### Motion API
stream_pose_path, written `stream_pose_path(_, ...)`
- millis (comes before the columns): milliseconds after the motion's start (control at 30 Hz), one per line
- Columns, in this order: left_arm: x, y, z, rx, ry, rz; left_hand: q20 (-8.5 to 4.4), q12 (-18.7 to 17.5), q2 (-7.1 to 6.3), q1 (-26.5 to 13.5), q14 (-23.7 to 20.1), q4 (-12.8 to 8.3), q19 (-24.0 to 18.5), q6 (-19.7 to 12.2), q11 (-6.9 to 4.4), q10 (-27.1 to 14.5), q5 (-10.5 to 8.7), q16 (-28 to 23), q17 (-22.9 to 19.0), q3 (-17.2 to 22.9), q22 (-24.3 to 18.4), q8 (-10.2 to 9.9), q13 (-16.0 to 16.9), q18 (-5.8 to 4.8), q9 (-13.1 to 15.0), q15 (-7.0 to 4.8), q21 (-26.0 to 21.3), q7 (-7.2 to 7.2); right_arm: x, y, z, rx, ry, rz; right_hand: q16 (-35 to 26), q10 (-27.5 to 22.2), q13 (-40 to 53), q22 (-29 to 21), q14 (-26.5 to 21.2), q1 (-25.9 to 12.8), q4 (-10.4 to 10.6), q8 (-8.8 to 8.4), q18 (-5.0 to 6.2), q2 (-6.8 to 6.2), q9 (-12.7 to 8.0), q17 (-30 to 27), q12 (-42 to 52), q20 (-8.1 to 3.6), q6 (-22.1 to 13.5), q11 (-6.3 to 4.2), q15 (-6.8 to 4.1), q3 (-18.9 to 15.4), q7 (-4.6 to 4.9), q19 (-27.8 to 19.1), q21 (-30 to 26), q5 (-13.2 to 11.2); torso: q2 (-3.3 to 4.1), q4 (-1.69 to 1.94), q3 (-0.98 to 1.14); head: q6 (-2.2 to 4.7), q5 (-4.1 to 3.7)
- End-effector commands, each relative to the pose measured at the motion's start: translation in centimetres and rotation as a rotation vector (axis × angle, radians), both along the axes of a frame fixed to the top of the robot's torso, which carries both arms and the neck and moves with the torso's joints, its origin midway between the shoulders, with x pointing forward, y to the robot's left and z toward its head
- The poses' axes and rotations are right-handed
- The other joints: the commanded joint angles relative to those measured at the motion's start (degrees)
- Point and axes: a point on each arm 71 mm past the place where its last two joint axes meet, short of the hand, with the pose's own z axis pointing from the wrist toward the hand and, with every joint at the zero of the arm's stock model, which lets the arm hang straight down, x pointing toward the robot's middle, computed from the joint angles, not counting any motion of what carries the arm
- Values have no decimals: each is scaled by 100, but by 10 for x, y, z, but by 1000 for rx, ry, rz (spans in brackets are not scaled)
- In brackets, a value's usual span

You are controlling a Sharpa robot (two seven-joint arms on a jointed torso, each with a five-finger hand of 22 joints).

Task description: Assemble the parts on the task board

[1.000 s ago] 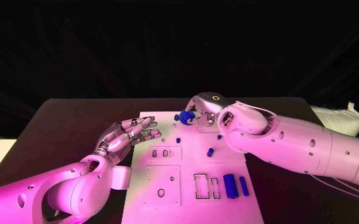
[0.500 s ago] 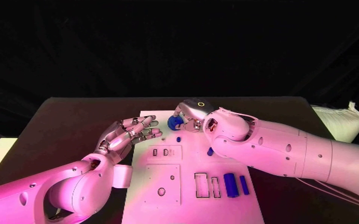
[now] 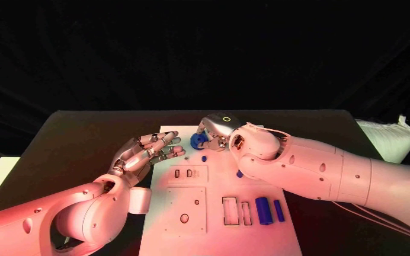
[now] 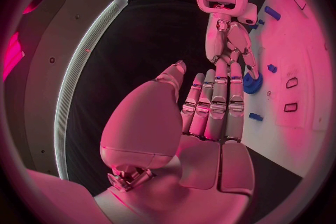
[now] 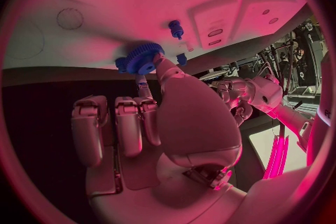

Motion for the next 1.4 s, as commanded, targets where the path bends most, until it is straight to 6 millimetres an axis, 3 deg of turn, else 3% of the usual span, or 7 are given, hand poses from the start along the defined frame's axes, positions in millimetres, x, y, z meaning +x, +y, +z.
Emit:
stream_pose_path(33,-1,-2,1,-14,-5,-21,31,-17,46,-8,-4,-36,-10,-21,4,-49,-16,-36,6,-7,-8,-21,-7,72,-5,49,-29,20,1,-1,-4,-35,17,-13,23,595,1509,1508,598,-108,77,-49,-80,-60,247,1507,20,55,-150,81,69,-27,27,599,24,-107,-2,-3,0,5,-2)
stream_pose_path(233,-1,-2,1,-13,-4,-21,31,-17,47,-7,-4,-39,-9,-22,5,-53,-16,-39,7,-6,-9,-22,-7,72,-5,49,-31,21,4,-3,-6,-44,31,-27,23,595,1509,1508,598,-541,402,-40,-80,-267,218,1507,20,165,-565,176,167,-118,116,599,24,-350,-3,0,2,2,-5)
stream_pose_path(367,-1,-2,1,-13,-2,-22,32,-18,46,-6,-4,-42,-9,-26,6,-59,-16,-41,7,-8,-10,-24,-8,72,-6,50,-32,23,4,-3,-6,-43,44,-30,23,595,1509,1508,598,-954,826,-31,-80,-337,231,1507,20,198,-641,197,192,-243,137,599,24,-223,-2,-1,2,2,-10)
stream_pose_path(433,-1,-2,1,-13,-2,-22,32,-18,46,-6,-4,-42,-9,-26,6,-59,-16,-41,7,-8,-10,-24,-8,72,-6,50,-32,23,4,-3,-7,-43,51,-31,23,595,1509,1508,598,-1130,844,-29,-80,-323,233,1507,20,204,-658,200,198,-359,142,599,24,-165,-1,-3,4,2,-9)
stream_pose_path(600,-1,-2,1,-12,-1,-22,33,-20,44,-7,-5,-46,-10,-32,9,-68,-17,-45,8,-10,-12,-27,-9,71,-7,51,-34,25,5,-4,-9,-47,85,-40,23,595,1509,1508,598,-1548,831,-18,-80,-64,243,1507,20,205,-642,199,196,-630,136,599,24,307,-2,-2,2,-1,-14)
stream_pose_path(933,-1,-2,1,-11,1,-22,34,-22,43,-8,-6,-50,-10,-40,13,-80,-18,-49,9,-13,-13,-31,-10,71,-7,53,-37,29,9,-11,-12,-32,126,-74,23,595,1509,1508,598,-1672,830,-19,-80,185,246,1507,20,201,-613,192,191,-808,130,599,24,441,-1,-1,3,-4,-17)
stream_pose_path(1400,0,1,1,-8,0,-15,34,-23,43,-9,-6,-53,-10,-47,15,-90,-18,-52,9,-14,-14,-33,-11,71,-8,55,-39,32,-4,-35,12,223,-67,6,23,595,1509,1508,598,-1388,770,-17,-80,217,249,1507,20,195,-571,183,184,-943,119,599,24,598,-8,-25,6,13,-20)
